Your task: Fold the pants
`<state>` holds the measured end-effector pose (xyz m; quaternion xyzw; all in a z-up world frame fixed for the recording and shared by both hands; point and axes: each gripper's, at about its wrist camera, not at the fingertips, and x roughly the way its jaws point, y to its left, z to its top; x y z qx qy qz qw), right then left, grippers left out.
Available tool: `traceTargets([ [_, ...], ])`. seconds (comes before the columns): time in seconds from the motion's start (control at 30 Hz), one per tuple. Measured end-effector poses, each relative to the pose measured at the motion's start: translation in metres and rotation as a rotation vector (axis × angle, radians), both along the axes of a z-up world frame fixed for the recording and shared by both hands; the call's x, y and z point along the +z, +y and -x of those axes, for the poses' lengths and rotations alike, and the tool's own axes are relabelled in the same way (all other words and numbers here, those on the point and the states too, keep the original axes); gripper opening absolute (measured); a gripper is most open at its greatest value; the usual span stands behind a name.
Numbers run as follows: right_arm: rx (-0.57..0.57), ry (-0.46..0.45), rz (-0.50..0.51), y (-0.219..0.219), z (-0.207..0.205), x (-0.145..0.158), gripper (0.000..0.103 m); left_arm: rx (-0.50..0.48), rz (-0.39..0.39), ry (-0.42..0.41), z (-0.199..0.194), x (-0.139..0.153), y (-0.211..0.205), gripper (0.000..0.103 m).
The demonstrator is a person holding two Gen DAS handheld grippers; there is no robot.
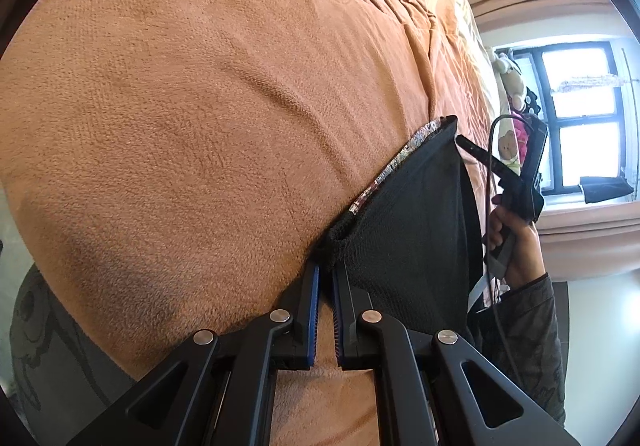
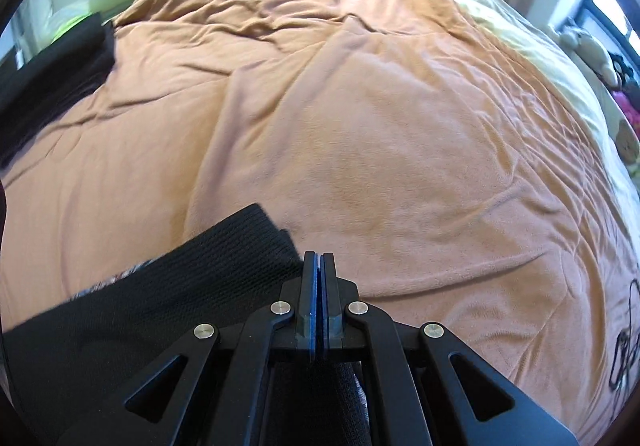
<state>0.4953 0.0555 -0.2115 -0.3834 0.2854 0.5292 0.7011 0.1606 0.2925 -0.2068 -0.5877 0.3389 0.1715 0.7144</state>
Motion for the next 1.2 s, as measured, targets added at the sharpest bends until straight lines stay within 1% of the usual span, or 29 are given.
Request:
traceTargets([
  [0.03, -0.009, 0.001, -0.004, -0.001, -0.001, 0.001, 0.000, -0.004, -0.004, -0.002, 0.001, 0.000, -0.001, 0.007],
  [0.1, -0.011, 0.044, -0.011, -0.002, -0.004, 0.004, 0.000, -0.005, -0.003, -0.004, 0.004, 0.000, -0.002, 0.007],
  [0.2, -0.011, 0.081, -0.008, -0.016, -0.005, 0.012, 0.000, -0.002, 0.005, -0.005, 0.005, -0.001, -0.001, 0.007],
  [0.27, 0.010, 0.115, -0.002, -0.027, -0.007, 0.019, 0.000, -0.008, -0.005, 0.000, 0.002, 0.002, -0.001, 0.007],
  [0.37, 0.027, 0.118, 0.010, -0.048, -0.008, 0.026, 0.001, -0.008, -0.002, 0.003, 0.001, 0.002, 0.000, 0.007],
  [0.4, 0.027, 0.111, 0.012, -0.057, -0.008, 0.028, 0.003, -0.008, 0.001, 0.002, 0.001, 0.002, 0.000, 0.007],
  [0.43, 0.034, 0.111, 0.014, -0.066, -0.009, 0.029, 0.013, -0.008, 0.001, 0.001, 0.001, 0.003, 0.000, 0.007],
  [0.47, 0.043, 0.113, 0.017, -0.076, -0.009, 0.030, 0.030, -0.009, 0.000, 0.001, 0.000, 0.003, 0.000, 0.007],
  [0.5, 0.046, 0.109, 0.019, -0.084, -0.010, 0.031, 0.040, -0.010, 0.000, 0.000, 0.000, 0.003, 0.000, 0.007],
  [0.53, 0.045, 0.098, 0.017, -0.093, -0.012, 0.032, 0.057, -0.009, 0.000, -0.001, 0.001, 0.002, 0.000, 0.007],
  [0.57, 0.044, 0.083, 0.009, -0.104, -0.014, 0.036, 0.060, -0.008, 0.000, -0.002, 0.001, 0.002, 0.000, 0.007],
  [0.63, 0.046, 0.085, 0.006, -0.121, -0.018, 0.038, 0.060, -0.006, 0.000, -0.003, 0.001, 0.002, 0.000, 0.007],
  [0.8, 0.043, 0.096, 0.048, -0.162, -0.029, 0.037, 0.060, -0.002, -0.001, -0.001, 0.001, 0.002, -0.001, 0.007],
  [0.93, 0.067, 0.091, 0.089, -0.178, -0.034, 0.031, 0.060, 0.001, -0.004, 0.000, 0.001, 0.002, -0.001, 0.007],
  [1.03, 0.086, 0.101, 0.124, -0.179, -0.034, 0.022, 0.060, 0.003, -0.004, 0.004, 0.000, 0.003, -0.003, 0.007],
  [1.07, 0.088, 0.096, 0.127, -0.178, -0.034, 0.020, 0.058, 0.003, -0.006, 0.005, 0.000, 0.003, -0.003, 0.007],
  [1.1, 0.090, 0.091, 0.134, -0.176, -0.034, 0.017, 0.054, 0.002, -0.009, 0.007, 0.000, 0.004, -0.003, 0.007],
  [1.17, 0.097, 0.096, 0.169, -0.169, -0.034, 0.009, 0.023, 0.005, -0.009, 0.009, -0.001, 0.004, -0.003, 0.007],
  [1.2, 0.093, 0.094, 0.195, -0.165, -0.034, 0.003, 0.019, 0.006, -0.008, 0.010, -0.001, 0.004, -0.003, 0.007],
])
